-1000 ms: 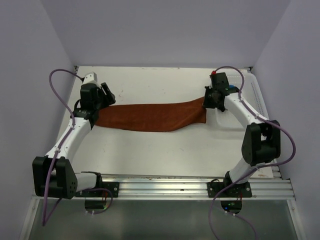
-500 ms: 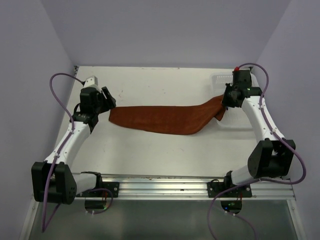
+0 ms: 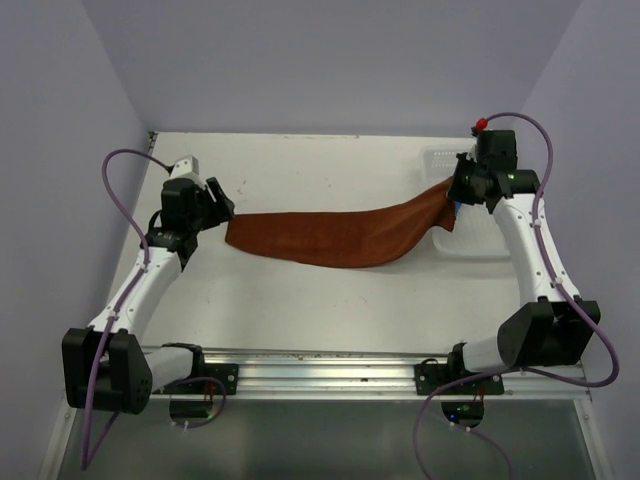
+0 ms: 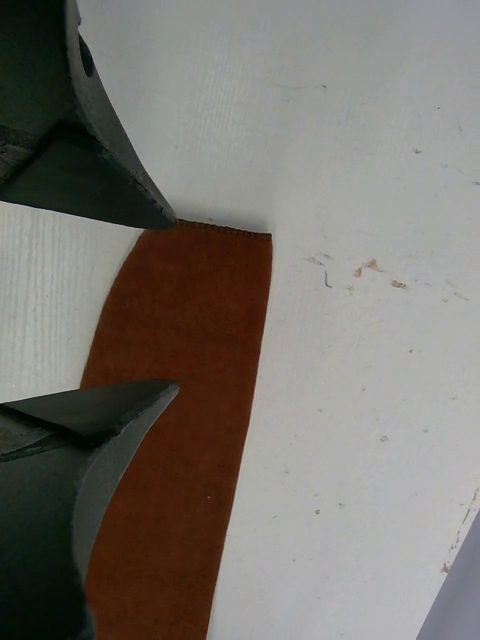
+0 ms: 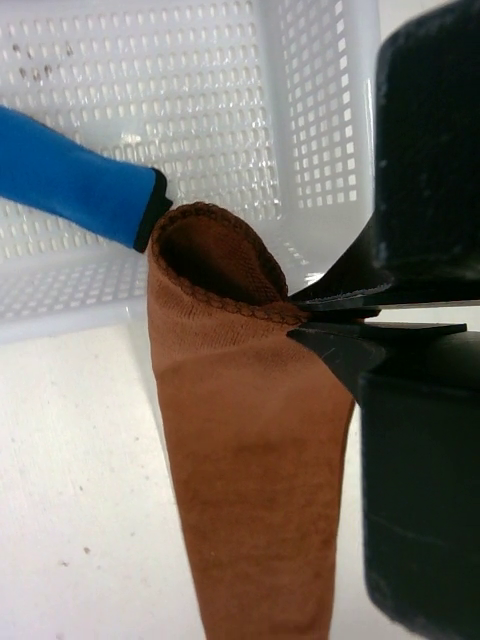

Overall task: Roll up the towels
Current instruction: Fold the towel

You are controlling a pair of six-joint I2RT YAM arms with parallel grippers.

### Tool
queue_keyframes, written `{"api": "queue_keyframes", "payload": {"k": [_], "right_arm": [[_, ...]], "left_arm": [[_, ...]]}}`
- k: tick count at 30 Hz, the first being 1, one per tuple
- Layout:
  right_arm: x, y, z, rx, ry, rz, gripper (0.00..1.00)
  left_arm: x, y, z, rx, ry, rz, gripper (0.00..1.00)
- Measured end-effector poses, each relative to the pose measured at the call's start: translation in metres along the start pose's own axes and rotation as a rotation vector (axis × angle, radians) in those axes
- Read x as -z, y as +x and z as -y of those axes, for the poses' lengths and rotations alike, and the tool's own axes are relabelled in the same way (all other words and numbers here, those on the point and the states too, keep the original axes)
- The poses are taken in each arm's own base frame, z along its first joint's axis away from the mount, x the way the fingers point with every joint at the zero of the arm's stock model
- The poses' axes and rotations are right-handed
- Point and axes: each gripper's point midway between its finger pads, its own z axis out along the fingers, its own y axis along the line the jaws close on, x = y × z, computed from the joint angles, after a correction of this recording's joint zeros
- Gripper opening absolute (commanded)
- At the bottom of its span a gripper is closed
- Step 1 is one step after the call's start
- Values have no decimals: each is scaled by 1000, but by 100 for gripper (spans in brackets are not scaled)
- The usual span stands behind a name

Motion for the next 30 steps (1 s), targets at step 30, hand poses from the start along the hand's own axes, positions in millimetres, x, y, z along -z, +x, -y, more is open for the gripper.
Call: {"api": "queue_keyframes", "payload": {"k": [30], "right_arm": [[-38, 21, -251, 233, -463, -102, 0]], "left_arm": [[5, -7, -9, -31, -47, 22, 71]]}}
